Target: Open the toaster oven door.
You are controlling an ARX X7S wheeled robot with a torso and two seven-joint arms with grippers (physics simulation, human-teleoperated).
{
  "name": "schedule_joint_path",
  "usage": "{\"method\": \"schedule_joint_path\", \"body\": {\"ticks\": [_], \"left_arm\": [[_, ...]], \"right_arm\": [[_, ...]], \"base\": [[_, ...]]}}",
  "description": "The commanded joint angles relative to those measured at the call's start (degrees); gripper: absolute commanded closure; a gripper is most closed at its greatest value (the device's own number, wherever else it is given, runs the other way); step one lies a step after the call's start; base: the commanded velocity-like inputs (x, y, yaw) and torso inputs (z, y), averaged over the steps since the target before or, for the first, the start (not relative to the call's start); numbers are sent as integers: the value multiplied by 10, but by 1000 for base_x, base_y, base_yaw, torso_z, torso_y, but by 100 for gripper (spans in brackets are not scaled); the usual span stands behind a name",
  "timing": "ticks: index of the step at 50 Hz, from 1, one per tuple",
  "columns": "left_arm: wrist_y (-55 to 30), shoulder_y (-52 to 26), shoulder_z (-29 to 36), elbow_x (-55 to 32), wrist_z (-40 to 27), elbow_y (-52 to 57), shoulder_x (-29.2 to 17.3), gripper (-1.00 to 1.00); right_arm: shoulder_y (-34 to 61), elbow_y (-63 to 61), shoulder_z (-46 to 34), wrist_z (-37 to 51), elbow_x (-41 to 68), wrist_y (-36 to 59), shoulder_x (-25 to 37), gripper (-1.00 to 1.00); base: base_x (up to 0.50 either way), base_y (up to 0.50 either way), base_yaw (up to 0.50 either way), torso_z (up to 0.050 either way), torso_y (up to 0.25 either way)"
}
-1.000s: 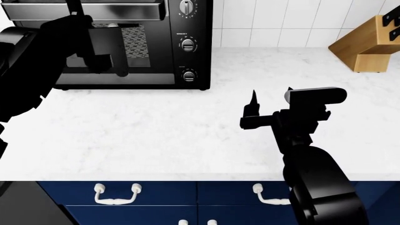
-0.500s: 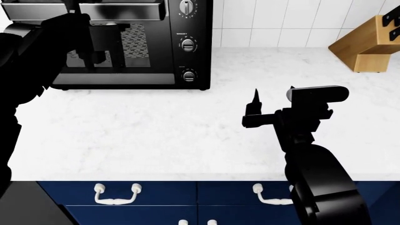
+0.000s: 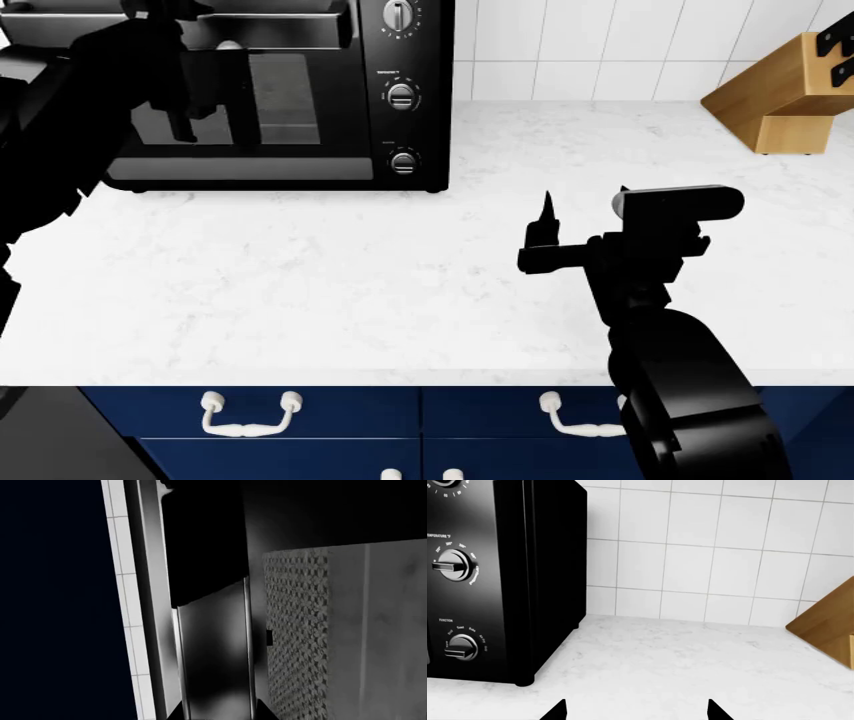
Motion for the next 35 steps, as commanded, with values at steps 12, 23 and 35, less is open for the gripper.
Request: {"method": "schedule_joint_path", "body": {"ticks": [12, 23, 35], "left_arm": [[-142, 88, 26, -17, 95, 363, -141, 100], [-226, 139, 9, -29, 130, 543, -213, 100], [-327, 206, -8, -49, 148, 721, -283, 100]], "right_arm": [[-6, -5, 1, 3, 10, -6, 2, -100], [-11, -10, 2, 4, 16, -9, 3, -100], [-16, -16, 9, 4, 26, -13, 6, -100]], "base": [[0, 0, 0, 0, 0], [0, 0, -1, 0, 0], [0, 0, -3, 0, 0]]}}
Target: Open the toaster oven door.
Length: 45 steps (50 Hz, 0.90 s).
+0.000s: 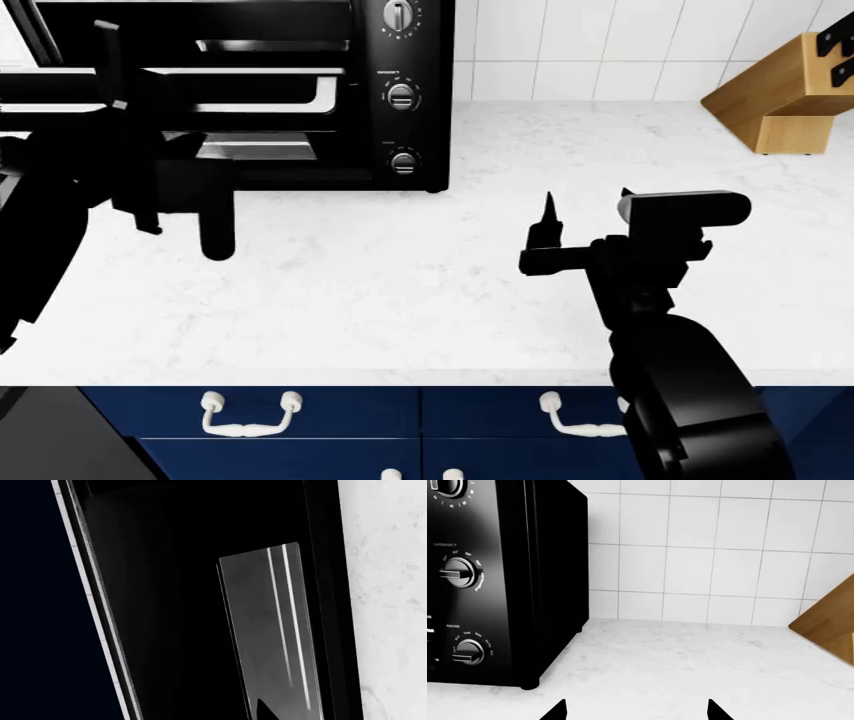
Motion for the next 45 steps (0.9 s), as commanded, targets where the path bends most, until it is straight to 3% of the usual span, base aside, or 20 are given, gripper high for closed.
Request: {"method": "schedule_joint_path", "body": {"ticks": [1, 12, 21, 45], "left_arm": [[-88, 62, 1, -60, 20, 197, -54, 100], [-155, 121, 7, -57, 23, 348, -112, 100], [-197, 176, 19, -62, 5, 412, -147, 100], [-145, 289, 88, -72, -88, 278, -101, 100]], "right_arm": [[-3, -5, 5, 1, 9, -3, 2, -100], [-3, -3, 7, 3, 13, -6, 4, -100], [-9, -5, 12, 4, 17, -11, 7, -100], [-31, -1, 22, 11, 21, -23, 18, -100]], "base": [[0, 0, -4, 0, 0], [0, 0, -2, 0, 1], [0, 0, 0, 0, 2], [0, 0, 0, 0, 1]]}}
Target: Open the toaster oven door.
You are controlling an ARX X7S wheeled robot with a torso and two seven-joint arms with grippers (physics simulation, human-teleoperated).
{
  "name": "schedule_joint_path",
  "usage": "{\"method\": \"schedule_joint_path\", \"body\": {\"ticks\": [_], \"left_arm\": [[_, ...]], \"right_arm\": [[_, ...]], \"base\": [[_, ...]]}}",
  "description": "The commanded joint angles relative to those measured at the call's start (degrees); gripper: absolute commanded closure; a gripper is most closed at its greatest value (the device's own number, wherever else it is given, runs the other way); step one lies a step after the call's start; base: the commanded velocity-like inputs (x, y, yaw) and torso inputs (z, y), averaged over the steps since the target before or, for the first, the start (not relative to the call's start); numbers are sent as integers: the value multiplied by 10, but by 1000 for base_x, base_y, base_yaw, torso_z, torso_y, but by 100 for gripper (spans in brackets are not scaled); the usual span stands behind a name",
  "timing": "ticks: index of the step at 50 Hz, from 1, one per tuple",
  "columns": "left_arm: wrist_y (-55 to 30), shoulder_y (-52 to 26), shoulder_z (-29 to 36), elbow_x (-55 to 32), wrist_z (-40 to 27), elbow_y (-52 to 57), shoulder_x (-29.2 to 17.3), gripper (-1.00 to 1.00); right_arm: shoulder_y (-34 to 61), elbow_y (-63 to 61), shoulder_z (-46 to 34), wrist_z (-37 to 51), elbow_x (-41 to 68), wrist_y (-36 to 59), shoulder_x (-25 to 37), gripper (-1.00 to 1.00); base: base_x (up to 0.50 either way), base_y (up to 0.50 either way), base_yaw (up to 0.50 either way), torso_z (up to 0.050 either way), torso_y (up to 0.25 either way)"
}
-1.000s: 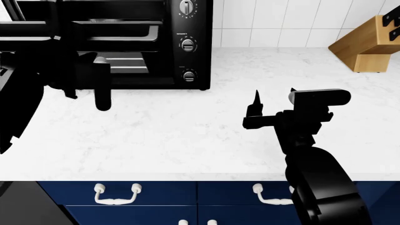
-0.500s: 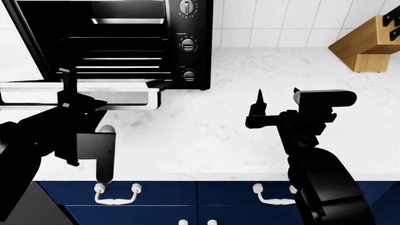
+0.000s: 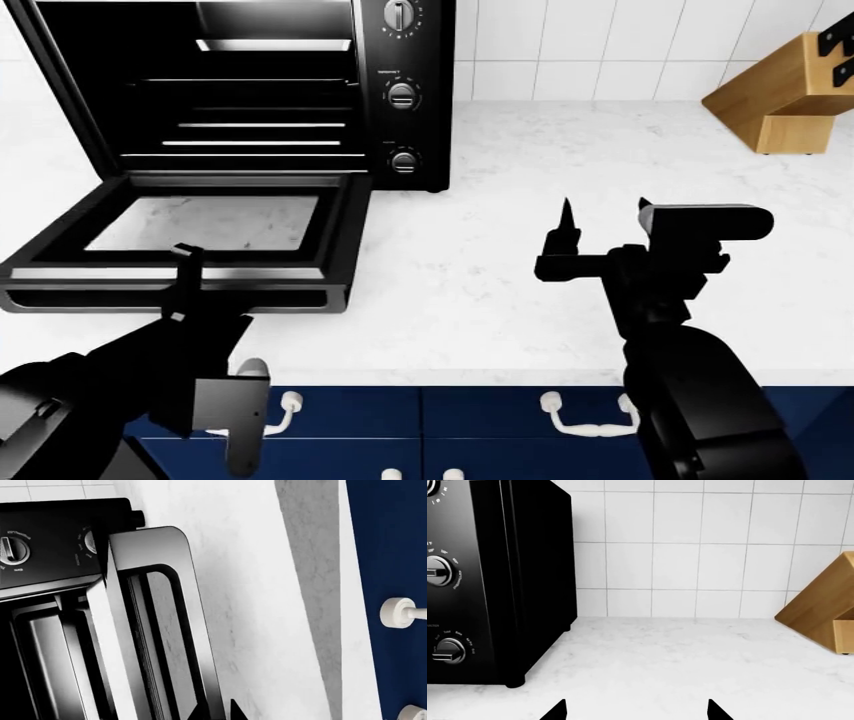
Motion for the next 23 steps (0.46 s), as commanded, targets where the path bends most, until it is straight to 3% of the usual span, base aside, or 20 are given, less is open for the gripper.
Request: {"method": "schedule_joint_path", "body": {"ticks": [1, 23], "left_arm": [[24, 43, 32, -38, -37, -34, 24, 100], [68, 75, 60, -43, -67, -128, 62, 100]], "right_arm": [[-9, 0, 4, 4, 2, -4, 5, -100], [-15, 2, 2, 9, 3, -6, 10, -100]], "base": [[0, 0, 0, 0, 0], [9, -2, -8, 0, 0]]}}
